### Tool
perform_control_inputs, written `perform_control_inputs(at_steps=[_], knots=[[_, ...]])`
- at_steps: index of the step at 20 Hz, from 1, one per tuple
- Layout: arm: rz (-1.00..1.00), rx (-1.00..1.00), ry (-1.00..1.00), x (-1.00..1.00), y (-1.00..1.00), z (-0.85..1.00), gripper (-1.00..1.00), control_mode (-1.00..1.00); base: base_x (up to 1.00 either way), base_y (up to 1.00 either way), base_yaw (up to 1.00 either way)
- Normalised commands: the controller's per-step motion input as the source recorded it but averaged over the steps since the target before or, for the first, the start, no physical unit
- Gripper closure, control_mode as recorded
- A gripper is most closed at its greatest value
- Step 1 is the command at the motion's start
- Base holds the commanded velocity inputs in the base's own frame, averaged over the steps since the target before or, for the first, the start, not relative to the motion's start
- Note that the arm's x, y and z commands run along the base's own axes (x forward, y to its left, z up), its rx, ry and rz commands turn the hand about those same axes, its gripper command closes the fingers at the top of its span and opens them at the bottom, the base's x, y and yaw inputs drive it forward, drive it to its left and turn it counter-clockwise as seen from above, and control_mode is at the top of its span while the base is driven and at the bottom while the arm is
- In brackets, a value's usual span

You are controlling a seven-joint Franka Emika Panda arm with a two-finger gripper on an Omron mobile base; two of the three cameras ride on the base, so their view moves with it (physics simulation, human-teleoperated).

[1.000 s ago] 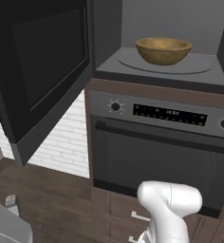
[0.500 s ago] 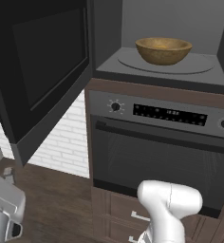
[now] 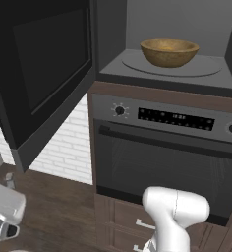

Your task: Pick the potato from the sink and place it in the bowl. Then pick the bowl and place it in the microwave. Then close the microwave door and press the start button.

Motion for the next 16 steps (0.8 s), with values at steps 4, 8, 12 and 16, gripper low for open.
perform_control_inputs(at_steps=[4,8,12,16], knots=[[-0.05,0.23,-0.11,0.66,0.23,-0.60,-1.00,-1.00,0.00,0.00,0.00],[-0.07,0.19,-0.06,0.66,0.20,-0.27,-1.00,-1.00,0.00,0.00,0.00],[-0.06,0.12,-0.06,0.48,0.02,-0.06,-1.00,-1.00,0.00,0.00,0.00],[-0.03,0.05,-0.02,0.44,0.00,-0.03,-1.00,-1.00,0.00,0.00,0.00]])
